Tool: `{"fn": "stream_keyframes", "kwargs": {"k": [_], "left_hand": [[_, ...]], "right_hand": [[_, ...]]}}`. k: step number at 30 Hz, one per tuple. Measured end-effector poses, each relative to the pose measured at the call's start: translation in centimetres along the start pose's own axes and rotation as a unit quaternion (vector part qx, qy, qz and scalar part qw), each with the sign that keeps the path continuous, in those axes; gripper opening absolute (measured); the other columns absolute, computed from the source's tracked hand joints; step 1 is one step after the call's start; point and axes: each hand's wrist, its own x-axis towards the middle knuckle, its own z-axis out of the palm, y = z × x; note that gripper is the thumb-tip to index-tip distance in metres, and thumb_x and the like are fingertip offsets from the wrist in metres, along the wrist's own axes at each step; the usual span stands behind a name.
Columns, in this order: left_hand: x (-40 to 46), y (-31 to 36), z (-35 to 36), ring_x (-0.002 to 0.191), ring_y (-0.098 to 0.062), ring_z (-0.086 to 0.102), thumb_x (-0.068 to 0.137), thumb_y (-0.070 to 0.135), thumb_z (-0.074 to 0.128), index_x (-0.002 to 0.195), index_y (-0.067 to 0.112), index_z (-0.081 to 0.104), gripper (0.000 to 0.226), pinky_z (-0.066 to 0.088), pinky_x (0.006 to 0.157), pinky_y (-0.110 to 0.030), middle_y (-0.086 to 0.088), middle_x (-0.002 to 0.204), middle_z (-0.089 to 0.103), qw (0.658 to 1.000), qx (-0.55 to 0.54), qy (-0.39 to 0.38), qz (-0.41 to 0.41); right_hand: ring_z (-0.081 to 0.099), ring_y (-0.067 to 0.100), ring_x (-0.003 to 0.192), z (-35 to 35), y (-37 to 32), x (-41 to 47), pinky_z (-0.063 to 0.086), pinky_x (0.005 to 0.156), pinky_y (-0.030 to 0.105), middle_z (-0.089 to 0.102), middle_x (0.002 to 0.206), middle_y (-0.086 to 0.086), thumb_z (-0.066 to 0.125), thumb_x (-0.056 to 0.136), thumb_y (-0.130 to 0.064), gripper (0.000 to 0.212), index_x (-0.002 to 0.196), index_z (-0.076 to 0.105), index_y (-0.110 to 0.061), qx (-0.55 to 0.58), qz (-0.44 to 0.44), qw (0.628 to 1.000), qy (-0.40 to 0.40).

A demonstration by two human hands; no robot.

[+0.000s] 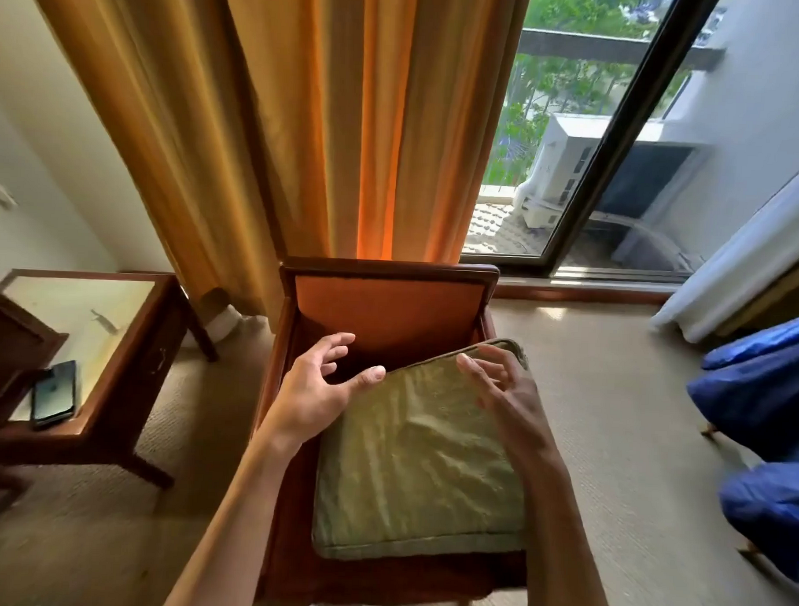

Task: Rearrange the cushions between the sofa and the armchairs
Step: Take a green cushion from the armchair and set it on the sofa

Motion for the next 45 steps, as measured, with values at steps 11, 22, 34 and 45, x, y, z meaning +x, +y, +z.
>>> {"fn": "stream_keyframes", "kwargs": {"k": [11,22,34,45], "left_hand": [[11.4,-4.3,1.8,0.134,-0.018,0.048,0.071,0.054,0.084,0.142,0.030,0.052,0.082,0.038,0.101,-0.026,-0.001,0.143,0.055,0.996,0.053,-0.013,-0.068],[20.8,-11.7,5.1,0.150,-0.026,0.021,0.069,0.068,0.077,0.148,0.036,0.043,0.092,0.023,0.121,-0.049,0.000,0.160,0.035,0.963,0.220,0.006,-0.157],[19.5,-17.3,6.7,0.145,-0.017,0.030,0.068,0.073,0.074,0.143,0.040,0.046,0.087,0.029,0.119,-0.048,0.011,0.153,0.042,0.956,0.190,0.006,-0.222],[21.5,-11.3,8.1,0.153,-0.027,-0.014,0.062,0.068,0.083,0.156,0.038,0.024,0.116,-0.004,0.123,-0.052,-0.010,0.168,0.004,0.913,0.322,-0.186,-0.170]], "right_hand": [[0.064,0.015,0.112,3.0,2.7,13.8,0.060,0.080,0.026,0.063,0.124,0.007,0.076,0.075,-0.057,0.075,0.138,0.051,-0.024,-0.152,0.072,0.979,-0.113],[0.047,0.026,0.129,7.8,15.0,32.0,0.038,0.106,0.046,0.053,0.138,0.005,0.079,0.076,-0.056,0.083,0.141,0.045,-0.018,-0.496,0.037,0.825,-0.270],[0.066,0.023,0.106,9.9,25.0,41.6,0.054,0.095,0.044,0.065,0.126,-0.001,0.085,0.023,-0.083,0.123,0.128,0.060,-0.023,-0.560,0.283,0.605,-0.490],[0.046,0.026,0.126,6.0,16.0,28.7,0.034,0.104,0.048,0.053,0.134,0.003,0.076,0.058,-0.078,0.100,0.133,0.045,-0.019,-0.600,0.058,0.656,-0.453]]}}
